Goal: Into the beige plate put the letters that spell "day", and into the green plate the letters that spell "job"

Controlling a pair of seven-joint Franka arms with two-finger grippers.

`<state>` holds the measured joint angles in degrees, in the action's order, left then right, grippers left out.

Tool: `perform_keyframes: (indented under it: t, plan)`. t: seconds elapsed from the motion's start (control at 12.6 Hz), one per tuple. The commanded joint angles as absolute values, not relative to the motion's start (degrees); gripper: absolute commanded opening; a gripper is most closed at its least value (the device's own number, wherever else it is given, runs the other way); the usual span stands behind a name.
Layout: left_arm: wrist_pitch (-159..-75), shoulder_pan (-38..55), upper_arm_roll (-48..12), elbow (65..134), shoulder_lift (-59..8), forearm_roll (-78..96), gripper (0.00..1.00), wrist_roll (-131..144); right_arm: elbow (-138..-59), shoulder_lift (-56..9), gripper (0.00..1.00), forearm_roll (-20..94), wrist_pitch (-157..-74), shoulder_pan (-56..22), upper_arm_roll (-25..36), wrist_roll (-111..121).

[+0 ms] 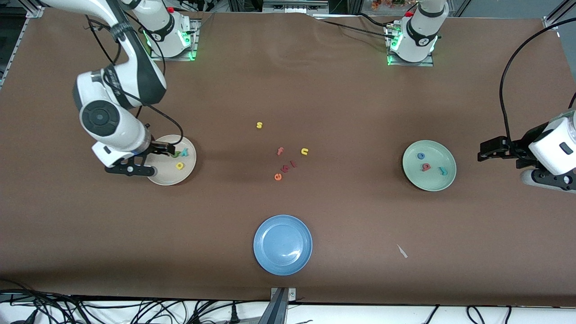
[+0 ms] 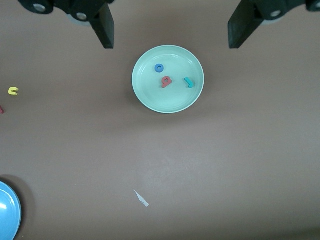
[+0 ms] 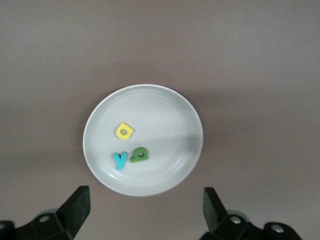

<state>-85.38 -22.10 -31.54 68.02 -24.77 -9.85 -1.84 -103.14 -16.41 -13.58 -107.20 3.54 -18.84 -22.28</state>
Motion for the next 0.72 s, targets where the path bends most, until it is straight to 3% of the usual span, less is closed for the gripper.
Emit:
perform_keyframes:
  t: [0.0,0.16,0.4,0.64]
  plan:
    - [-84.37,-22.24,-31.46,67.41,-24.35,-9.23,1.0,-3.34,-97.23,-14.07,1.0,-7.59,-98.65,3.52,-18.72,-18.47]
    - [-84.37,-22.24,-31.46,67.41,-24.35,-9.23,1.0,-3.34,-93.27,-12.32,1.0,-5.98,-93.71,3.43,-17.85,-14.88]
    - [-84.29,-22.24,-31.46,67.41,-24.35,-9.23,1.0,-3.34,-88.09,-9.93,1.0,0.33,-86.78,3.43,-9.88,-3.29]
    - [-84.29,-22.24,-31.46,67.41,-24.35,-9.23,1.0,-3.34,-87.27,-7.65,1.0,0.09,-86.4,3.08,-5.46,5.08]
